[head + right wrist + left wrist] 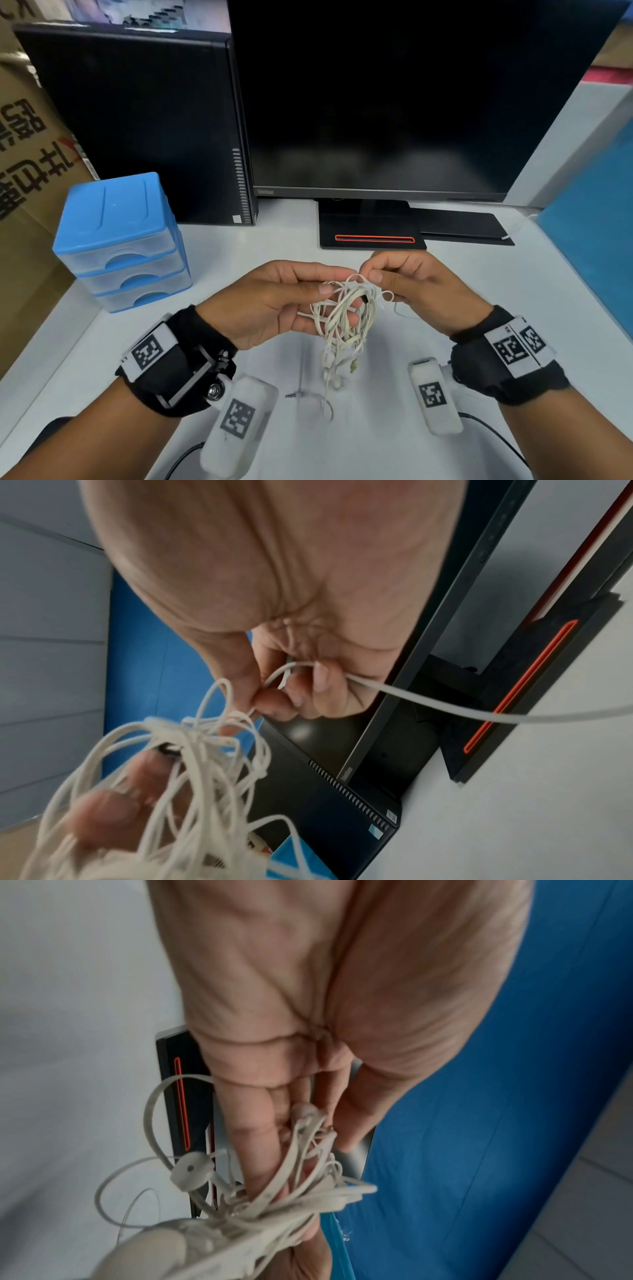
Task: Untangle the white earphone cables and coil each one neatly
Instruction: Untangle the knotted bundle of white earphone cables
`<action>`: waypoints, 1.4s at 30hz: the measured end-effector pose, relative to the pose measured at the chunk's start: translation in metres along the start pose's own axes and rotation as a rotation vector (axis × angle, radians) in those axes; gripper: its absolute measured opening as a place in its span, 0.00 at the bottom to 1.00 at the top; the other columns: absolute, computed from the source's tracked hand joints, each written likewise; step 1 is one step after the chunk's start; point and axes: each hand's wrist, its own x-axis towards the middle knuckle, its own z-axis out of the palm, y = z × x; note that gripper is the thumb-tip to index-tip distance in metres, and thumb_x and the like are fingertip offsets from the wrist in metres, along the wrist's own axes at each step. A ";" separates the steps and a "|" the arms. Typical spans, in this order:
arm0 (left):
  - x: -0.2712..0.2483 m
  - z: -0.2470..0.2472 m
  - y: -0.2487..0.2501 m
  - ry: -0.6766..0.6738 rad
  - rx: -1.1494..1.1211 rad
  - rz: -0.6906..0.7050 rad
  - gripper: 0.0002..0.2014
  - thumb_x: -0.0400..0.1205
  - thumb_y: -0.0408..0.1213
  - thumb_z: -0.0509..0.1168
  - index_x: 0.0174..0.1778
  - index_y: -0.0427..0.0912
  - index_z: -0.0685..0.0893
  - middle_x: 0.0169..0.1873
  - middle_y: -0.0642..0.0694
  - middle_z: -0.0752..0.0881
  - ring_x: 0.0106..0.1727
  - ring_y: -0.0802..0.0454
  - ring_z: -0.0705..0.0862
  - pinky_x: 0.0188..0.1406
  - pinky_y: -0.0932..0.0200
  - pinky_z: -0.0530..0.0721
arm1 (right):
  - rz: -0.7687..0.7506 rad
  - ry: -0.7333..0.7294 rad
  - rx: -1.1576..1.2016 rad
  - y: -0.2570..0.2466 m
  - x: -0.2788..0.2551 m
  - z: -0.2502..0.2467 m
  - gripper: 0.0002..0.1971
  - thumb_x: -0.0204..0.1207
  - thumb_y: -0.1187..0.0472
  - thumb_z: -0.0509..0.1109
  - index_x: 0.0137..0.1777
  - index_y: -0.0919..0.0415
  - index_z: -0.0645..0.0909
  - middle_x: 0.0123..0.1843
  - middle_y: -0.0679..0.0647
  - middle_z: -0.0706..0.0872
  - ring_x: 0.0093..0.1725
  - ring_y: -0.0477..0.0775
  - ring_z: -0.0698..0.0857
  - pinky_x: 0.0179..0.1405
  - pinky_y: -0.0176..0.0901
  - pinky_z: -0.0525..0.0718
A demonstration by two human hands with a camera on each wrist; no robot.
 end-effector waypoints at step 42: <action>0.021 -0.011 -0.017 0.691 0.108 0.172 0.11 0.73 0.21 0.75 0.47 0.38 0.87 0.37 0.41 0.90 0.32 0.50 0.89 0.30 0.58 0.87 | 0.052 0.216 0.223 -0.020 -0.005 0.042 0.09 0.70 0.72 0.75 0.44 0.62 0.78 0.23 0.52 0.70 0.25 0.51 0.68 0.37 0.42 0.75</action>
